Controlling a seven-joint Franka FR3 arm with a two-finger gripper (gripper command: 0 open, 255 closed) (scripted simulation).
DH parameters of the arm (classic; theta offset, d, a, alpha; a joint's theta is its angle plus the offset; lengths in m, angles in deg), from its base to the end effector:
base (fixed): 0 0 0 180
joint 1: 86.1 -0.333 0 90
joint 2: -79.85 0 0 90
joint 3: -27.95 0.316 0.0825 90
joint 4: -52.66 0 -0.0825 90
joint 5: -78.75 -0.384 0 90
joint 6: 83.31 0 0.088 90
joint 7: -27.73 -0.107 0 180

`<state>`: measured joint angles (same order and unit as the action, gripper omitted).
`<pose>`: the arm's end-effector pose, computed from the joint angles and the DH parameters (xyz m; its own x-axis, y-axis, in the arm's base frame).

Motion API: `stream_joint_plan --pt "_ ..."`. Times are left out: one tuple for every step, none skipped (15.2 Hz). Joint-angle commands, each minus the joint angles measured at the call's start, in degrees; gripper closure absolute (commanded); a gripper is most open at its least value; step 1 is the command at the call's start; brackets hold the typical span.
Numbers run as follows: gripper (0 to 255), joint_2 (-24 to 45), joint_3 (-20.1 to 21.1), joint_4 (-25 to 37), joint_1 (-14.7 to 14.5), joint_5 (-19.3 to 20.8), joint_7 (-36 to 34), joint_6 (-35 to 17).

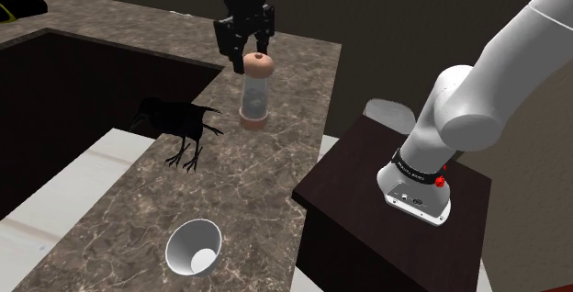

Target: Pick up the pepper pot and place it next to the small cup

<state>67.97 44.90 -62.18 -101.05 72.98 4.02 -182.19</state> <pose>0.4067 0.2750 0.5357 0.9895 0.1145 -0.0881 0.1147 -0.9934 -0.0027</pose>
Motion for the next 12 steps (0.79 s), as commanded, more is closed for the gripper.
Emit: stream_joint_plan --pt "255 -0.2 1.9 -0.2 -1.3 -0.7 -3.1 -0.3" --pt "255 0.0 2.8 0.0 -1.9 -0.9 -4.5 -0.3" --pt "255 0.2 3.6 0.3 -2.5 -1.1 -5.9 -0.4" --pt "255 0.5 4.5 0.7 -3.1 -1.3 -7.3 -0.4" --pt "255 0.9 5.4 1.1 -3.6 -1.4 -8.8 -0.5" --pt "255 1.3 6.3 1.6 -4.2 -1.5 -10.3 -0.5" --pt "255 1.9 7.2 2.2 -4.8 -1.6 -11.7 -0.6" --pt "255 2.4 8.1 2.8 -5.3 -1.6 -13.2 -0.6" --pt "255 3.1 9.0 3.5 -5.9 -1.5 -14.8 -0.7" --pt "255 3.8 9.9 4.2 -6.5 -1.4 -16.3 -0.7" --pt "255 4.6 10.8 5.0 -7.1 -1.3 -17.9 -0.7" --pt "255 5.4 11.7 5.9 -7.7 -1.1 -19.5 -0.8"
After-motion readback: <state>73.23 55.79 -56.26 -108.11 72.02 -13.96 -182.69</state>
